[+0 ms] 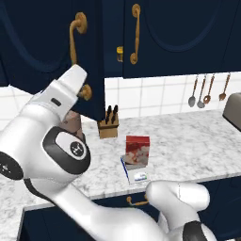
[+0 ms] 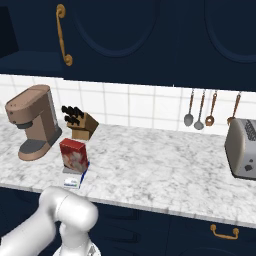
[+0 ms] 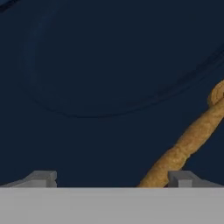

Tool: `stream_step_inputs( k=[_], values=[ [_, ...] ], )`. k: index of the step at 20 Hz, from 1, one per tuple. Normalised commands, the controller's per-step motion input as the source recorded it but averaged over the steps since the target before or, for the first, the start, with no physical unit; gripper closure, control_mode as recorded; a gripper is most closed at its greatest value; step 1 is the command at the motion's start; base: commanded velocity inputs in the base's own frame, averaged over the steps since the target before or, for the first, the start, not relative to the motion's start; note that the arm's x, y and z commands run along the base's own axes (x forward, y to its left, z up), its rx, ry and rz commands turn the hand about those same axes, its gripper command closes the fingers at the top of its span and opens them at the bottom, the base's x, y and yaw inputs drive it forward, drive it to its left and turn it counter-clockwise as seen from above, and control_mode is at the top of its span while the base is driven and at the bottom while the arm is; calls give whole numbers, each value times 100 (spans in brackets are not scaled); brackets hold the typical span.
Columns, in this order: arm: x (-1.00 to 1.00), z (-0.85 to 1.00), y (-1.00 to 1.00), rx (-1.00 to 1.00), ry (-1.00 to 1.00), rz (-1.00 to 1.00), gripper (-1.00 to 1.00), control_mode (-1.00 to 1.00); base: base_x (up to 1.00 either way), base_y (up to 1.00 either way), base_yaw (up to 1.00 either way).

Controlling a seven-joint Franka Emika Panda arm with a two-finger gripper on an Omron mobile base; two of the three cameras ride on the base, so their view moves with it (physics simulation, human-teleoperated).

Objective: Pick the cereal and place it on the digital scale for weighing, and close the cabinet.

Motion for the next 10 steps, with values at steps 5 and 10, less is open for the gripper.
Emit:
stream_step_inputs(
  k=[5,10],
  values=[
    [100,0,-100,37,0,4,-100,-100,0,0,0],
    [100,1,-84,31,0,10,-100,-100,0,0,0]
  ],
)
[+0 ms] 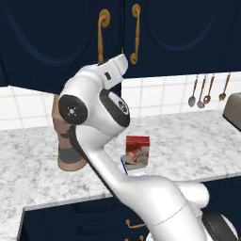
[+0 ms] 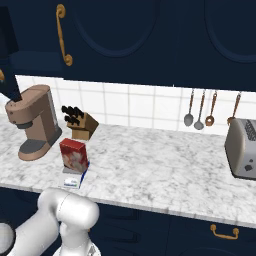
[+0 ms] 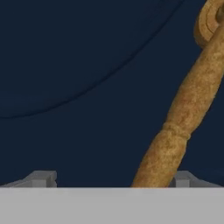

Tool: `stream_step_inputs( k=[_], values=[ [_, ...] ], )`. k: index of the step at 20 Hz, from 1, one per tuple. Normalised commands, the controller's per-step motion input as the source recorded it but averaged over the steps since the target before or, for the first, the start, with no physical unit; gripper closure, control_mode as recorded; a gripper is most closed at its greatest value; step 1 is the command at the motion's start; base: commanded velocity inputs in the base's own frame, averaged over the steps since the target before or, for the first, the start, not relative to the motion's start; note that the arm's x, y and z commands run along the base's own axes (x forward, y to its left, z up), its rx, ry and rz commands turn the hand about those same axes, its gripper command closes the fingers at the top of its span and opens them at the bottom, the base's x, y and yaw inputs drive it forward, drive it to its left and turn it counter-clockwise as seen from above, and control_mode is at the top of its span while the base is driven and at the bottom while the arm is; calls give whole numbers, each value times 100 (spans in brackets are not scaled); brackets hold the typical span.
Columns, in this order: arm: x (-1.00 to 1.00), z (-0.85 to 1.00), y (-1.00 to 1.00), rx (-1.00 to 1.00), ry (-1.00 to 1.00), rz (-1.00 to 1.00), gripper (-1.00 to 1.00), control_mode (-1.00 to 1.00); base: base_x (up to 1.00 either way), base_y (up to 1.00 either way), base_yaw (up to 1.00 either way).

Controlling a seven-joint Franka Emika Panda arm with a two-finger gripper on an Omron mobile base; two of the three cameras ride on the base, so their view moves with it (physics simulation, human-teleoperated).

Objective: Pick the cereal and place it on the digital scale for weighing, and close the cabinet.

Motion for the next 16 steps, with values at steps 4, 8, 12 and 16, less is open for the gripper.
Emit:
stream_step_inputs(
  k=[4,8,12,16],
  values=[
    [100,0,-81,30,0,12,-100,-100,0,0,0],
    [100,-1,-52,28,0,10,-100,-100,0,0,0],
    [100,0,-19,22,0,9,-100,-100,0,0,0],
    [100,-3,6,2,0,0,-100,-100,0,0,0]
  ],
)
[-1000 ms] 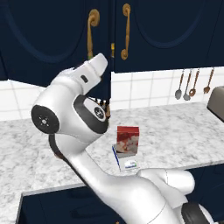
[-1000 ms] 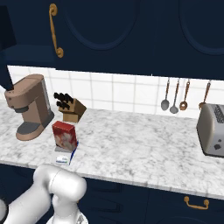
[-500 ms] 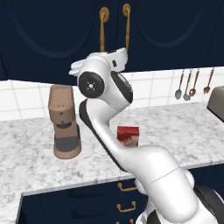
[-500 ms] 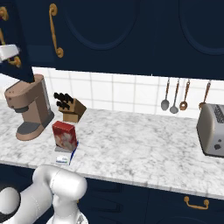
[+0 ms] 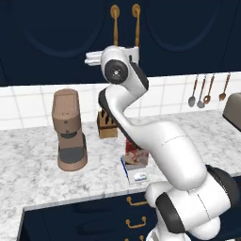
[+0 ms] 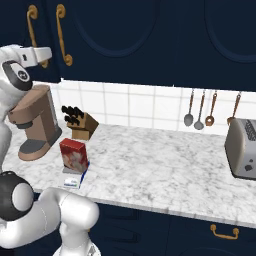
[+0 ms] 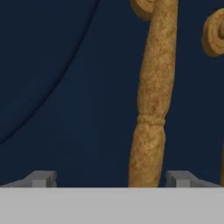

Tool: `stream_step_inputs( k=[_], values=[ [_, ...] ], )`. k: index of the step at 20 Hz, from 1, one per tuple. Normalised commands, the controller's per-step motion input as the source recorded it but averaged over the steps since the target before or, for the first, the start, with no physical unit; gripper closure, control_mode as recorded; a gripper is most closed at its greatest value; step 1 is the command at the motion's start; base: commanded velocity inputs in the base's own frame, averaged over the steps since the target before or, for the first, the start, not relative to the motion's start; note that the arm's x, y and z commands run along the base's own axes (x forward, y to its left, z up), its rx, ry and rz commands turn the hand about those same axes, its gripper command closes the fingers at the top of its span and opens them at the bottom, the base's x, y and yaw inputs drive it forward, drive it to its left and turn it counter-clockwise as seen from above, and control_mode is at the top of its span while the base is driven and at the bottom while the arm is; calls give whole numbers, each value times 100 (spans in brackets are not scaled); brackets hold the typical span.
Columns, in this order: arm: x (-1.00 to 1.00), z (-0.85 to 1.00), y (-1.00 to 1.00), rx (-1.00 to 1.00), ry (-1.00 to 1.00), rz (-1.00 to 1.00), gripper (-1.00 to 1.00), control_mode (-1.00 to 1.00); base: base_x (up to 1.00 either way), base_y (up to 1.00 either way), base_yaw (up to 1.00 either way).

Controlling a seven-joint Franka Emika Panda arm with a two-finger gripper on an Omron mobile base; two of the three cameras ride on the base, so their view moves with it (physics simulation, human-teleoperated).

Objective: Pick the cereal and place it on the digital scale for weighing, and close the cabinet.

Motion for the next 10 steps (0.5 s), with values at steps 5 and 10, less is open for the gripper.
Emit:
stream_step_inputs(
  k=[5,10],
  values=[
    [100,-4,20,0,-2,-6,-100,-100,0,0,0],
    [97,-3,5,1,-6,-3,-100,-100,0,0,0]
  ],
)
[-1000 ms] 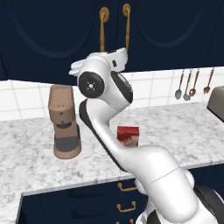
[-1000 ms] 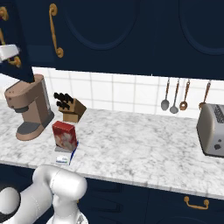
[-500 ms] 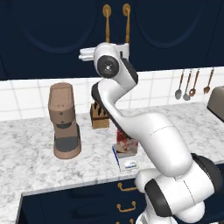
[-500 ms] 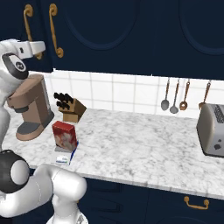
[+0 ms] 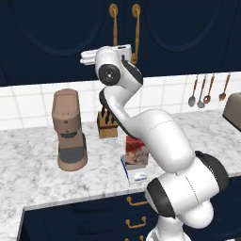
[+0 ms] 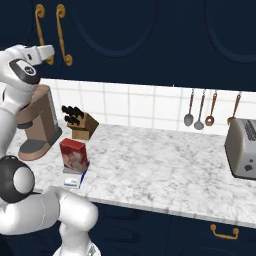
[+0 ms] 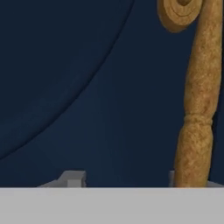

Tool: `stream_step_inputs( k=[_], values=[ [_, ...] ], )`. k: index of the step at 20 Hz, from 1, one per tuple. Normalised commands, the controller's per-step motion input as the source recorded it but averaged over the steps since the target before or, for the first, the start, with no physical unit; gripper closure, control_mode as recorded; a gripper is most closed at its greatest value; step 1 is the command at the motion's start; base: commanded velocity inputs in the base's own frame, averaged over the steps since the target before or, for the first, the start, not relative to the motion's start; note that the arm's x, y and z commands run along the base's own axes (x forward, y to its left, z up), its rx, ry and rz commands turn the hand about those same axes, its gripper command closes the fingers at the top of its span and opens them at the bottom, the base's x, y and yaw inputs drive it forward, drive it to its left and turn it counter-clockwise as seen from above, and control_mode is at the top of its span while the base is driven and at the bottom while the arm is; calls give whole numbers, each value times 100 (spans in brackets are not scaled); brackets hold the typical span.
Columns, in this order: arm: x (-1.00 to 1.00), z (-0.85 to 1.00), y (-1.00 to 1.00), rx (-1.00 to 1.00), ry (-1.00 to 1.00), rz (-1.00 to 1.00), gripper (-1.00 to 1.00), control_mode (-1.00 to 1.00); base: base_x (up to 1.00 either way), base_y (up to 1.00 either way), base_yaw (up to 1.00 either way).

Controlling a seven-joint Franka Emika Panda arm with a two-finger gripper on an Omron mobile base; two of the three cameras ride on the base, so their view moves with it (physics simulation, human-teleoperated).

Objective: Pick the cereal and place it on the digital scale for weighing, and close the cabinet.

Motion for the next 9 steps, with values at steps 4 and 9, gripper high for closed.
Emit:
stream_step_inputs(
  k=[4,9],
  values=[
    [100,-8,-26,10,-8,7,-100,-100,0,0,0],
    [100,-22,-48,15,0,16,-100,-100,0,0,0]
  ],
)
